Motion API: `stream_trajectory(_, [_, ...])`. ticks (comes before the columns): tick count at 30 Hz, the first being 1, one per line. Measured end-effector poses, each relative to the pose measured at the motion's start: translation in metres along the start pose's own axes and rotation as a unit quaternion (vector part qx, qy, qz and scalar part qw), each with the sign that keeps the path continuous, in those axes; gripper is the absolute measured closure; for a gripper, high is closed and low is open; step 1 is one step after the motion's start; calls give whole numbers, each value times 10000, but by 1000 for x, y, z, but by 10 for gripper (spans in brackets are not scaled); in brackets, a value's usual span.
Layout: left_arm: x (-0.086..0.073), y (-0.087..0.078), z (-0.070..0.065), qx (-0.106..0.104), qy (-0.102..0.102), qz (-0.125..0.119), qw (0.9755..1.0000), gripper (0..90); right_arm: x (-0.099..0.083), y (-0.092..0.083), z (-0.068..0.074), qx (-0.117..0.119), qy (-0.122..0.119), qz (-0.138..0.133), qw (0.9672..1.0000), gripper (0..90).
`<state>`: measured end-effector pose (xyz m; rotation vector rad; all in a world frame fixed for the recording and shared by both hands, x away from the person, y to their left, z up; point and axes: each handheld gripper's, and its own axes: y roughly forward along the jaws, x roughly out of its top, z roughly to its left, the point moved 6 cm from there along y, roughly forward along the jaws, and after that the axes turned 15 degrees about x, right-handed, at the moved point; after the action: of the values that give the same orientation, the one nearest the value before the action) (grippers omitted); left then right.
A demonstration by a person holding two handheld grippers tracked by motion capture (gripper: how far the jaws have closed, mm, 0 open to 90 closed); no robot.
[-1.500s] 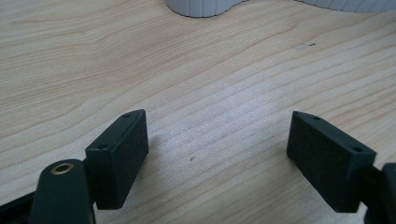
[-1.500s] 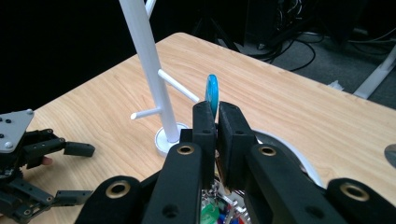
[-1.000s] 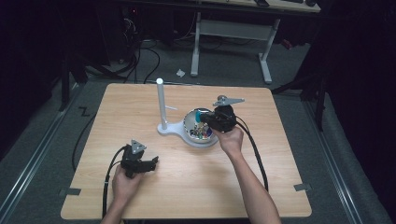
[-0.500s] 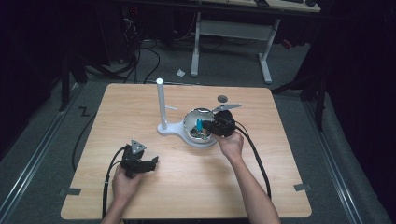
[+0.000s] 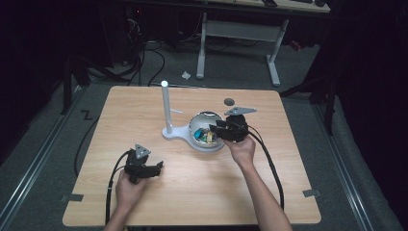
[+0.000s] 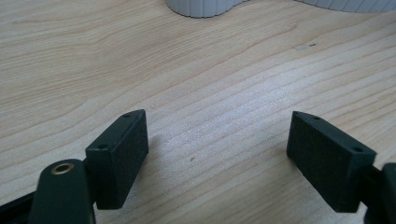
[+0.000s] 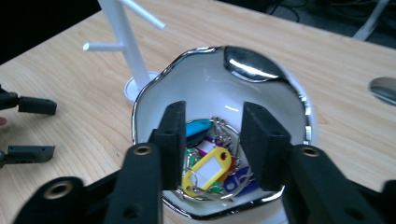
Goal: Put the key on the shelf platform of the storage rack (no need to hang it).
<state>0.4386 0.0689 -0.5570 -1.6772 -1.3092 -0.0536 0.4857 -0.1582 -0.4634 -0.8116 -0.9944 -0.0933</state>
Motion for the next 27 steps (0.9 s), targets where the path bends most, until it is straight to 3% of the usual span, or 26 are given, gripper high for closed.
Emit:
stream_trajectory(4, [0, 0, 0, 0, 1, 1, 10000, 210, 0, -12, -2, -104, 22, -213, 9997, 535])
stream_trajectory(8, [0, 0, 0, -1, 6, -5, 10000, 210, -1, -25, -7, -232, 108, -232, 9994, 499])
stream_trajectory(15, [0, 0, 0, 3, -4, -3, 10000, 210, -1, -48, -6, -414, -24, -393, 9984, 487])
stream_trajectory(23, [0, 0, 0, 2, 7, -9, 10000, 210, -10, -75, -12, -574, 129, -507, 9970, 476])
stream_trajectory(27, [0, 0, 0, 4, 2, -10, 10000, 210, -10, -87, -9, -648, 60, -531, 9965, 464])
